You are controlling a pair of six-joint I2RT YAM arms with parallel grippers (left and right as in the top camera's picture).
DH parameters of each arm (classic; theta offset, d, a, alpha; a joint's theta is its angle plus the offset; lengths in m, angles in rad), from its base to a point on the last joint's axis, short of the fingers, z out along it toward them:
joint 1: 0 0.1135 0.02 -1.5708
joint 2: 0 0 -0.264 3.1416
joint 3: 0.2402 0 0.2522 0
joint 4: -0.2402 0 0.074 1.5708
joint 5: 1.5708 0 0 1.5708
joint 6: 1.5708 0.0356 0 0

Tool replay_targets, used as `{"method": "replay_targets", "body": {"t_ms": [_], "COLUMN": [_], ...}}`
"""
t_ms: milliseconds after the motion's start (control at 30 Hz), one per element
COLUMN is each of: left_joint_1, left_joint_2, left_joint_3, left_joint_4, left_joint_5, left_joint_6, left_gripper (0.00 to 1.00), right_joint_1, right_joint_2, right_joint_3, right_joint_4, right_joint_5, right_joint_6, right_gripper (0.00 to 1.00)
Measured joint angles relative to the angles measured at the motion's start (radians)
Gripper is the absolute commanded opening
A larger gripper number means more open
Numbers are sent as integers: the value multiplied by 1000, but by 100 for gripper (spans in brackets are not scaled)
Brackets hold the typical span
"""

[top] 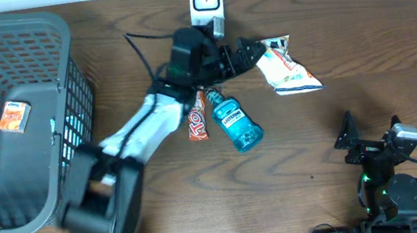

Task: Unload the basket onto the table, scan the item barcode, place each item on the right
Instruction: 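Place the snack bag on the table right of the bottle, then reach the left gripper into the basket and grasp the green wipes pack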

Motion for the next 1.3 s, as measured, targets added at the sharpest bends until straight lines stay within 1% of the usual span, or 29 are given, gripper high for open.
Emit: {"method": "replay_targets", "body": {"t_ms": [67, 133, 233, 300, 367, 500, 600, 700, 767, 900, 967, 1067, 1200, 1300], "left_joint_1": [13, 26, 56, 97, 160, 364, 507, 629, 704, 829, 858, 860, 858, 855], "left_joint_2": [-72, -138, -245, -315, -376, -484, -542, -589, -603, -576, -530, -484, -441, -430], "left_joint_3": [2, 3, 3, 3, 5, 25, 38, 45, 54, 60, 59, 57, 57, 57], "left_joint_4": [-141, -233, -306, -316, -317, -317, -317, -346, -417, -641, -768, -839, -860, -888], "left_joint_5": [-76, -157, -281, -349, -396, -465, -529, -600, -645, -701, -715, -705, -611, -551], "left_joint_6": [149, 275, 435, 511, 560, 610, 590, 514, 425, 262, 211, 181, 159, 164], "left_gripper": [99, 100, 99, 99, 99, 99, 99, 99, 99, 99, 99, 99, 100, 100], "right_joint_1": [0, 0, 0, 0, 0, 0, 0, 0, 0, 0, 0, 0, 0, 0], "right_joint_2": [0, 0, 0, 0, 0, 0, 0, 0, 0, 0, 0, 0, 0, 0], "right_joint_3": [0, 0, 0, 0, 0, 0, 0, 0, 0, 0, 0, 0, 0, 0], "right_joint_4": [0, 0, 0, 0, 0, 0, 0, 0, 0, 0, 0, 0, 0, 0], "right_joint_5": [0, 0, 0, 0, 0, 0, 0, 0, 0, 0, 0, 0, 0, 0], "right_joint_6": [0, 0, 0, 0, 0, 0, 0, 0, 0, 0, 0, 0, 0, 0], "right_gripper": [99, 99, 99, 99, 99, 99, 99, 99, 99, 99, 99, 99, 99, 99]}}
